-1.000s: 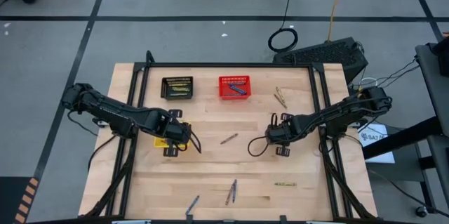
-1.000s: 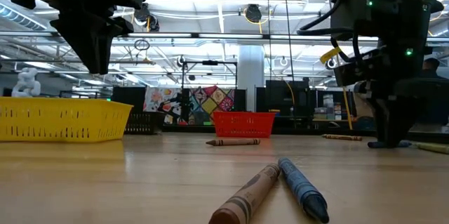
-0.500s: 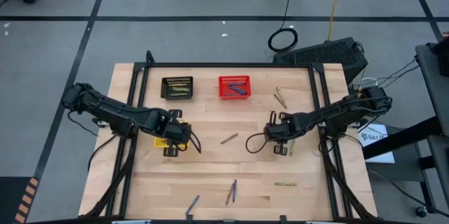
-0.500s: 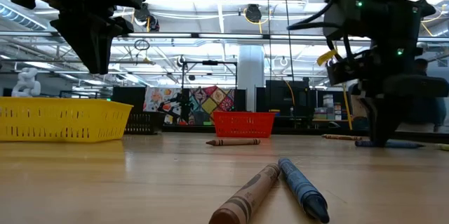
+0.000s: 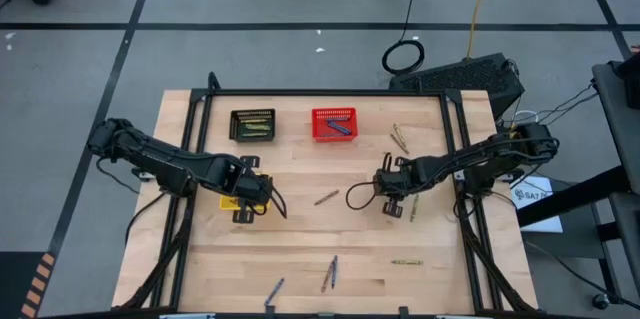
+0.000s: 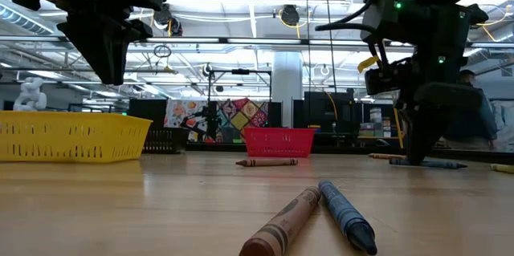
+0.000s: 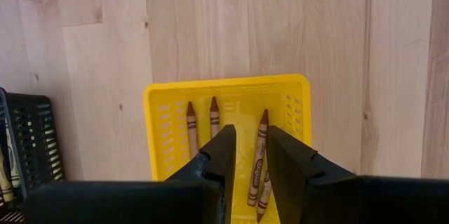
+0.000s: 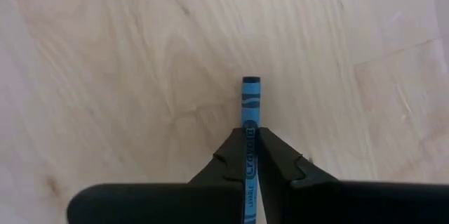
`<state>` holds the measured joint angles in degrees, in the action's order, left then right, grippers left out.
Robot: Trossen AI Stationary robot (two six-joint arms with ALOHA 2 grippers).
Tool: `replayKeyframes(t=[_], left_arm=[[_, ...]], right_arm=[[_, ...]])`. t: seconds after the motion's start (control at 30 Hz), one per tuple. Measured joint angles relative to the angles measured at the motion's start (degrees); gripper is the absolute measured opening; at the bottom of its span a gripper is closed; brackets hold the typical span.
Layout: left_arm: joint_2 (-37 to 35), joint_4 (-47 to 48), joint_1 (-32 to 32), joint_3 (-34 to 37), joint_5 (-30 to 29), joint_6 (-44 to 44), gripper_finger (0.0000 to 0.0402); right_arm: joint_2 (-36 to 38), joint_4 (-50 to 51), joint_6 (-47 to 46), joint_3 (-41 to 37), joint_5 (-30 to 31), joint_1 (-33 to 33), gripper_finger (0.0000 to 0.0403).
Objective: Sort crayons
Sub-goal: Put the blue crayon into the red basket
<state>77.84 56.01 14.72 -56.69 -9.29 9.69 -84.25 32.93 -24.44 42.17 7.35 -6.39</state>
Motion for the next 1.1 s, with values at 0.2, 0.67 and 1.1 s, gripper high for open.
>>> replayKeyframes(t=[0.2, 0.67, 1.1], left_arm=[[0.0, 0.0, 0.0, 0.0, 0.0, 0.0, 0.0073], [0.0, -0.5, 0.0, 0.0, 0.0, 0.3, 0.0073], [0.0, -1.7, 0.0, 0.0, 0.0, 0.3, 0.0073]], right_arm=[[0.1, -0.2, -2.8, 0.0, 0.0, 0.0, 0.0001], [3.0, -5.3, 1.2, 5.2, 6.4, 0.8, 0.0000], [2.9, -23.4, 6.1, 6.9, 7.8, 12.2, 0.0000]])
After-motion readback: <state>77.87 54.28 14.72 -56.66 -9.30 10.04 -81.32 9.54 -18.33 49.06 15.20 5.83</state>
